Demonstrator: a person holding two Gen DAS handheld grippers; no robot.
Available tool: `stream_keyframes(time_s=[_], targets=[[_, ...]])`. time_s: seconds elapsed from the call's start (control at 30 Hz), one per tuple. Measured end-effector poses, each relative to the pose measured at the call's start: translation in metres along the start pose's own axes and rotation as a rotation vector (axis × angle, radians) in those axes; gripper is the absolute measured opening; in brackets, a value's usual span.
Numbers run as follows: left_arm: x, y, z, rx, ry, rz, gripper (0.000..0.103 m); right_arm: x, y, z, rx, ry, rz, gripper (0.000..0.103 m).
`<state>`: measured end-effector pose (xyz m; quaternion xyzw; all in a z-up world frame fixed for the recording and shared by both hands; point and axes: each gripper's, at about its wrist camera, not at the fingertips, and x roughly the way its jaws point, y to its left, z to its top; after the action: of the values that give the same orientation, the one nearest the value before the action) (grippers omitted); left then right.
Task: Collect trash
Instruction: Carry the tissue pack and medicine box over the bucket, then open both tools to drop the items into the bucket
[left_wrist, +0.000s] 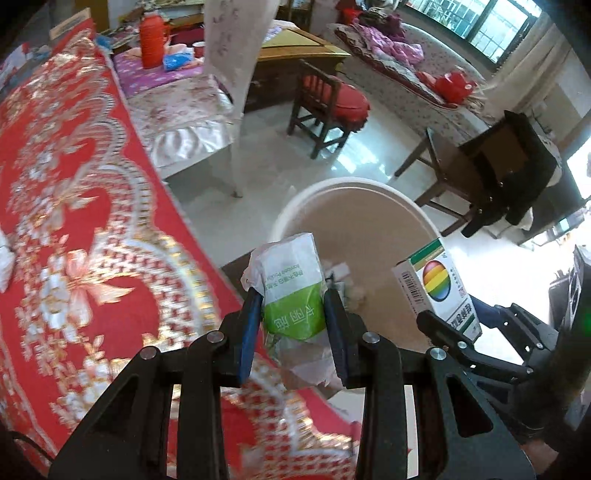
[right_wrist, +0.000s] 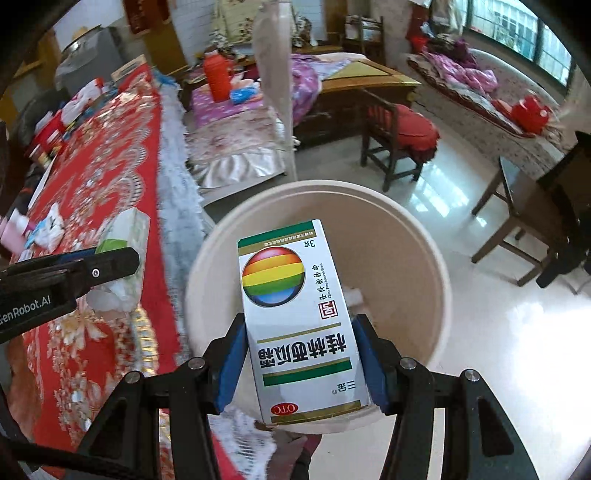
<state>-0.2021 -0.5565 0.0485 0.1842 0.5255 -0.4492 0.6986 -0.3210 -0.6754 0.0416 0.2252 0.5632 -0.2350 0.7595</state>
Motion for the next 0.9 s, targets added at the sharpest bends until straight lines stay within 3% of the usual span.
stream_keyframes(time_s=[0.37, 0.9], targets=[[0.018, -0.022, 0.008, 0.011, 0.012, -0.005, 0.032, 0.006, -0.033, 0.003, 0.028, 0.013, -0.013, 0.055], [0.022, -0.03, 0.006, 0.023, 0.005, -0.008, 0.033, 0.009, -0.037, 0.004, 0.041, 0.013, -0.008, 0.055]])
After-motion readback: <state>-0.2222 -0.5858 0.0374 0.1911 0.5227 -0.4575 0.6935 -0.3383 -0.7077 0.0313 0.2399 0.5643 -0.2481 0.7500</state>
